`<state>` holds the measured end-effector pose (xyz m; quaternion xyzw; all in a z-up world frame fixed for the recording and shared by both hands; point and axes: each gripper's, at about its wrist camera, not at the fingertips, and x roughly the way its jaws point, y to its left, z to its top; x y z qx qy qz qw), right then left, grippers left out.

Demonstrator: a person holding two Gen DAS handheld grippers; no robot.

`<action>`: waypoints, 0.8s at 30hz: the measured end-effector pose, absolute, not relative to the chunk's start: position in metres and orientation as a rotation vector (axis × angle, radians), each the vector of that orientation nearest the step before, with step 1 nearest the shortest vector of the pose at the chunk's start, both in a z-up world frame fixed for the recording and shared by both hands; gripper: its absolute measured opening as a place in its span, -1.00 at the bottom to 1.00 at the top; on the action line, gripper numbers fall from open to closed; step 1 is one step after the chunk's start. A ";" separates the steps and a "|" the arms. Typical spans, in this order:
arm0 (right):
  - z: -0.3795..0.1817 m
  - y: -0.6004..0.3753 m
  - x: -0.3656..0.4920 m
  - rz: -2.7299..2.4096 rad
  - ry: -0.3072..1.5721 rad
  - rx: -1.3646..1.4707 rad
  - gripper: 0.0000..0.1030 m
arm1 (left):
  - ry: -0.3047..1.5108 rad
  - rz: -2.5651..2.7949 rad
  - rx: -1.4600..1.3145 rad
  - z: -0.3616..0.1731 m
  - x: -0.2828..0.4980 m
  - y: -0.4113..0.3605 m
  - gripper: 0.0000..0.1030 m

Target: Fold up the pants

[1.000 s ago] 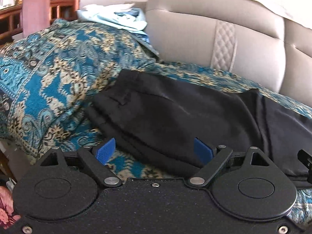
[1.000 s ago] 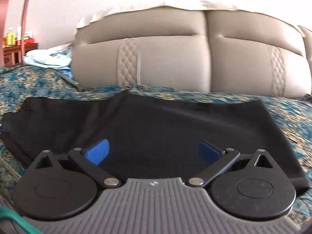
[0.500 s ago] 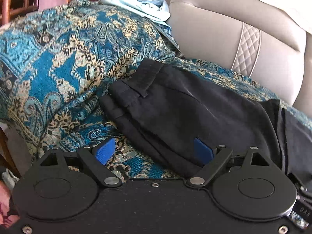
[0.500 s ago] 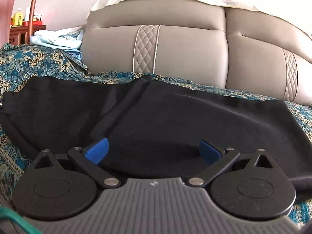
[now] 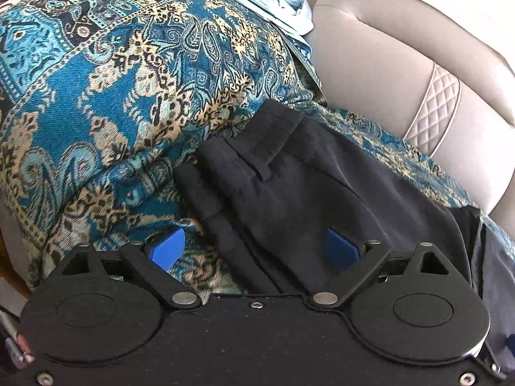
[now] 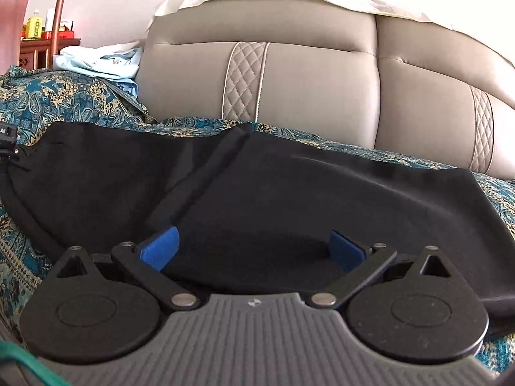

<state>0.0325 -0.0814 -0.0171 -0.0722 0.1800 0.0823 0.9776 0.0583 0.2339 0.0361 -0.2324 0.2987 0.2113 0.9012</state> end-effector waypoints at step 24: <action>-0.018 -0.083 0.034 0.175 0.357 -0.146 1.00 | 0.600 0.448 -0.405 0.029 0.078 0.238 0.41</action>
